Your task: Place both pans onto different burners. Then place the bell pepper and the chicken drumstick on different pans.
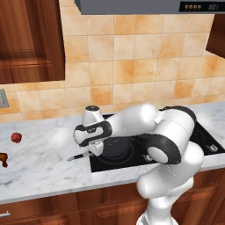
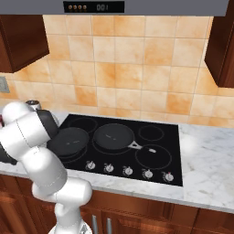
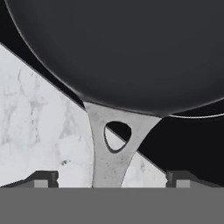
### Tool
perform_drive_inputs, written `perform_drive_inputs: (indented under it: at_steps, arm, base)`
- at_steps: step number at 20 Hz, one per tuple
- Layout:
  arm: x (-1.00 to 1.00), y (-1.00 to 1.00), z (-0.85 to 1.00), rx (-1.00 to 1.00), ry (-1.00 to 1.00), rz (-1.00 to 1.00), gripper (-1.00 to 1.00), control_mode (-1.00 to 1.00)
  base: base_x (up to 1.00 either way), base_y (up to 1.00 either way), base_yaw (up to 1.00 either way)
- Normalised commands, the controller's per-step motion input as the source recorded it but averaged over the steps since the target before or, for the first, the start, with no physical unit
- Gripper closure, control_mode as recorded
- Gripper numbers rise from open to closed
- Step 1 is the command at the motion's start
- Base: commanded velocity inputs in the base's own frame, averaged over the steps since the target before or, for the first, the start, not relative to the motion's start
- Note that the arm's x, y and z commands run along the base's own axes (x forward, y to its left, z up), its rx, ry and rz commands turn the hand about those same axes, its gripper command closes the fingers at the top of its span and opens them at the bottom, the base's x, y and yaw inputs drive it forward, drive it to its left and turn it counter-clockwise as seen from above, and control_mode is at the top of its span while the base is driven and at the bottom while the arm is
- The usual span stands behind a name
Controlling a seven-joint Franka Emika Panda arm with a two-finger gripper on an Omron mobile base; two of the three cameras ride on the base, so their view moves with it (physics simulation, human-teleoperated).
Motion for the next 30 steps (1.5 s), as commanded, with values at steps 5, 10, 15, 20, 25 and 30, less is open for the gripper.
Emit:
perform_drive_inputs:
  at_steps: [5,10,15,20,25,30]
  arm:
    - [-0.19,-0.33,0.40,0.00,0.00,0.00,-1.00,-1.00]
    - [-0.31,-0.57,0.32,-0.01,0.00,0.01,-1.00,-1.00]
    - [-0.25,-0.55,0.42,-0.04,0.00,0.06,-1.00,-1.00]
    - [-0.03,-0.60,0.23,-0.05,0.00,0.14,-1.00,-1.00]
    - [-0.01,-0.59,0.18,-0.05,0.00,0.25,-1.00,-1.00]
    - [-0.08,-0.60,0.05,-0.05,0.00,0.28,-1.00,-1.00]
  base:
    - [0.00,0.00,0.00]
    - [0.00,0.00,0.00]
    - [0.00,0.00,0.00]
    - [0.00,0.00,0.00]
    - [0.00,0.00,0.00]
    - [0.00,0.00,0.00]
